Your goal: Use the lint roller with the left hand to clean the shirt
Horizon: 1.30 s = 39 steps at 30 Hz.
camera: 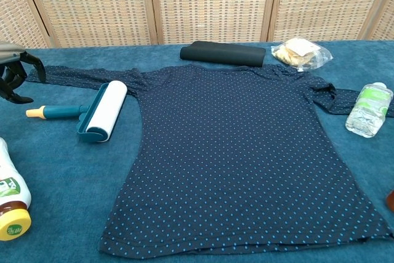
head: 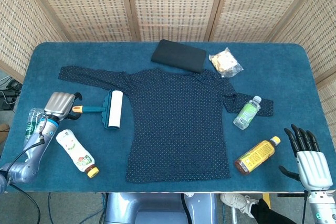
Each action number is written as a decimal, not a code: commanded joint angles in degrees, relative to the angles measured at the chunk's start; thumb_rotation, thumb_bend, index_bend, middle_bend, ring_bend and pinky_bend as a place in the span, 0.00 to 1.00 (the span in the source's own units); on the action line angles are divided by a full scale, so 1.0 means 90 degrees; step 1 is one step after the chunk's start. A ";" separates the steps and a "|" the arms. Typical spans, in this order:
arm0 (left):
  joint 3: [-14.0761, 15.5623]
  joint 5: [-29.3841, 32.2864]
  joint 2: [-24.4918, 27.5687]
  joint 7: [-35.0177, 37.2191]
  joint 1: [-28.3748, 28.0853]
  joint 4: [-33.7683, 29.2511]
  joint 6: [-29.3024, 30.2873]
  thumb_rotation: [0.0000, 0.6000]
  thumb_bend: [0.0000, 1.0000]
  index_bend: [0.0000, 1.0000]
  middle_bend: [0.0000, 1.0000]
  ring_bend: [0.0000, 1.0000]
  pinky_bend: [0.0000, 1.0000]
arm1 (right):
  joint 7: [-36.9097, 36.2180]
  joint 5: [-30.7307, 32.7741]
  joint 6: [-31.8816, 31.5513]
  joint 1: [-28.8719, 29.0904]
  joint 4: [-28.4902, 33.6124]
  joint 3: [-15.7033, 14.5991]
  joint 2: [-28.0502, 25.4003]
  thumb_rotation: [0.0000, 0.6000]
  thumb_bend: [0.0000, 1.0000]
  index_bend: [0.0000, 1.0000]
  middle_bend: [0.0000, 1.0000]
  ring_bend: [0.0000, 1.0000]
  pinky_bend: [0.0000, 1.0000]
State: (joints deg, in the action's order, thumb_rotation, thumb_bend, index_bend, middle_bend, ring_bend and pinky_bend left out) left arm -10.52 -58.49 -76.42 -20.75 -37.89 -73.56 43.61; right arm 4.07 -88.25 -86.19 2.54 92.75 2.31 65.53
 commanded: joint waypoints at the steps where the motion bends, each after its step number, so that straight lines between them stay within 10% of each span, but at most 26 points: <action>1: 0.0084 0.0050 -0.0151 -0.0124 -0.0108 0.0172 -0.0038 1.00 0.29 0.35 0.75 0.60 0.59 | -0.0001 0.0010 0.0002 0.0000 -0.0016 0.0003 0.0010 1.00 0.09 0.00 0.00 0.00 0.00; 39: 0.0446 0.0328 -0.1707 -0.0651 -0.0649 0.2177 -0.0348 1.00 0.23 0.41 0.75 0.60 0.59 | -0.0147 0.0293 0.0076 0.0041 -0.0363 0.0142 0.0124 1.00 0.09 0.00 0.00 0.00 0.00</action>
State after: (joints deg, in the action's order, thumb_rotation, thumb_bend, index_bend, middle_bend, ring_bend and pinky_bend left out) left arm -6.59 -55.58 -91.57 -26.68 -43.66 -54.22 40.67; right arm 2.73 -85.62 -85.52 2.90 89.48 3.59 66.63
